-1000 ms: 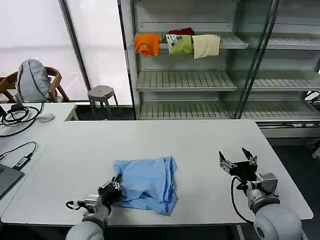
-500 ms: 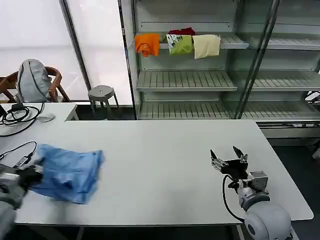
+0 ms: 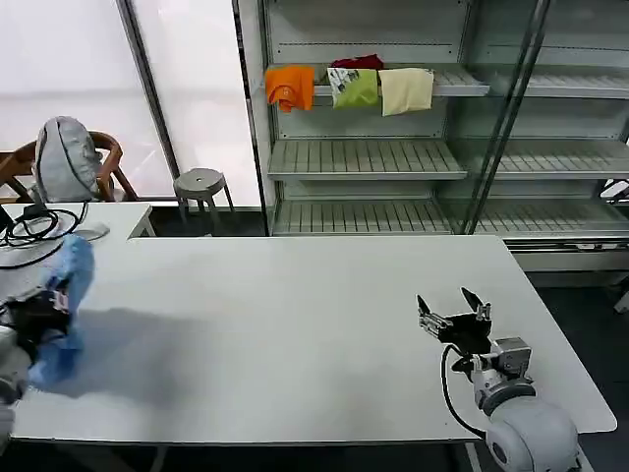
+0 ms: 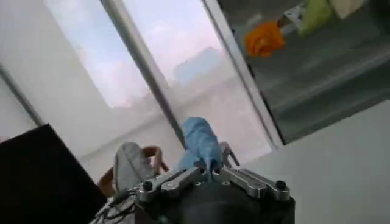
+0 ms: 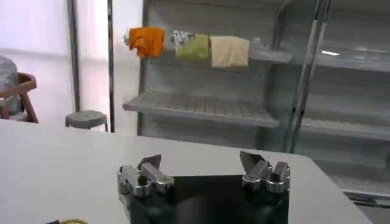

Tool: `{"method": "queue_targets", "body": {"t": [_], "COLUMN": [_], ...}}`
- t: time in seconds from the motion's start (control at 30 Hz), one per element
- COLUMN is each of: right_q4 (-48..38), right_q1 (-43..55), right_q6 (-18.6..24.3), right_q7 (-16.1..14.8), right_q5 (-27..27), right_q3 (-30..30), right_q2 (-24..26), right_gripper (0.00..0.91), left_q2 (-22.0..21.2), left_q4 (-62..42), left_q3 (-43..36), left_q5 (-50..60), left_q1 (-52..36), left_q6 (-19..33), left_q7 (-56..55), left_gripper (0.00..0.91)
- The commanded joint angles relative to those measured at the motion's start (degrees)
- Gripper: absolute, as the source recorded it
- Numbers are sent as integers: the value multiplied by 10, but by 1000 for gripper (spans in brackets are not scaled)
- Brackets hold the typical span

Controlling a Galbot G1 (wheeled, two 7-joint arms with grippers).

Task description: Fold and organize the clothes.

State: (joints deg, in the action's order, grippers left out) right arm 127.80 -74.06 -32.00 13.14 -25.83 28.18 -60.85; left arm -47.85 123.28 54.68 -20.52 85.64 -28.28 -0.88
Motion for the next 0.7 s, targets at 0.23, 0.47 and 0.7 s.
{"method": "queue_targets", "body": {"t": [0.23, 0.47, 0.7], "right_q4": [5, 10, 5], "right_q1": [-27, -25, -18], "right_q6": [0, -2, -1], "right_q7": [1, 1, 0], "right_q5": [1, 3, 4], "right_q3": [29, 35, 51], "right_q2": [5, 6, 16], "right_gripper": [907, 907, 907], "left_q2": [-198, -254, -317], "left_q4": [35, -5, -48], "left_q3": [-530, -526, -529], "left_q5": [128, -72, -144], "left_q1": [-124, -205, -255], "left_q6": [11, -36, -35], "left_q7": [-31, -201, -292], "left_gripper": [10, 10, 10]}}
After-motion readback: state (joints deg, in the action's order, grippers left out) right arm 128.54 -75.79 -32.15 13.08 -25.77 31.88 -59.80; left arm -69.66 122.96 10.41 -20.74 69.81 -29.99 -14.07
